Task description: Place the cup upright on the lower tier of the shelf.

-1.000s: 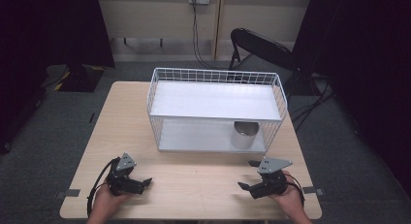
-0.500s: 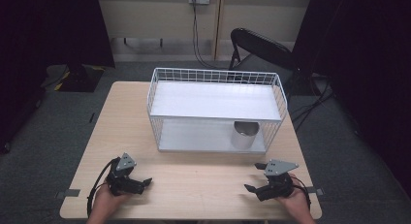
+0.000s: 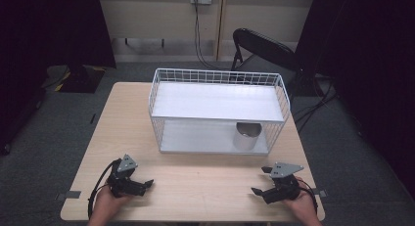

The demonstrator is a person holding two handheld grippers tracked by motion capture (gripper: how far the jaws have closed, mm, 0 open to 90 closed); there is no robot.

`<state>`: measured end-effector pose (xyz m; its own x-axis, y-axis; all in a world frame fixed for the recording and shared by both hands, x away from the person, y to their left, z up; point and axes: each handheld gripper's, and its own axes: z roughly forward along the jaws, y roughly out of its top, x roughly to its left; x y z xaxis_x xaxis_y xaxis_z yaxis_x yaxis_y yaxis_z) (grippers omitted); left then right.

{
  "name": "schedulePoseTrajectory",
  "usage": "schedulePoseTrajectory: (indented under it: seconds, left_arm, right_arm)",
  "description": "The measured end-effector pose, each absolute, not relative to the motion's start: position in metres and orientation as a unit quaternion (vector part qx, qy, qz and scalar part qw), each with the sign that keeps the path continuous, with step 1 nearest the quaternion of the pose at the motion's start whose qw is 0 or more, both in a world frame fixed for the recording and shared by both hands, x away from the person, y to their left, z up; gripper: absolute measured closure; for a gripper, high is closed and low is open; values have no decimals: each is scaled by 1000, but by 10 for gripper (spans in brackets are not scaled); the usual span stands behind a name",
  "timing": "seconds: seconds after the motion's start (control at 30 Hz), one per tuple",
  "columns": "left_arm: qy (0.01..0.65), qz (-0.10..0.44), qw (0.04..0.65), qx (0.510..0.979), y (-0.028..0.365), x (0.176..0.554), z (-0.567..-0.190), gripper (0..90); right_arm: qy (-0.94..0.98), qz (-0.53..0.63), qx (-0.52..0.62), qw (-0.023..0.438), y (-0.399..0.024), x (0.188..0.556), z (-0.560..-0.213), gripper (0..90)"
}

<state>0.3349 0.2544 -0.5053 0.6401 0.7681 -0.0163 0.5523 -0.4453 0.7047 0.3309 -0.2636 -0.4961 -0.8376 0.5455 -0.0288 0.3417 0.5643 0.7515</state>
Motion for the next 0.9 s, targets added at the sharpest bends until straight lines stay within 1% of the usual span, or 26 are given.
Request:
schedulePoseTrajectory:
  seconds: [0.23,0.43,0.9]
  left_arm:
    - [395,155,348,836,254,335,-505,0]
    - [395,155,348,836,254,335,-505,0]
    - [395,155,349,836,254,335,-505,0]
  right_arm:
    - [882,373,258,128,-266,332,-503,130]
    - [877,379,271,115,-271,334,-506,124]
    - [876,382,271,115,-272,334,-507,119]
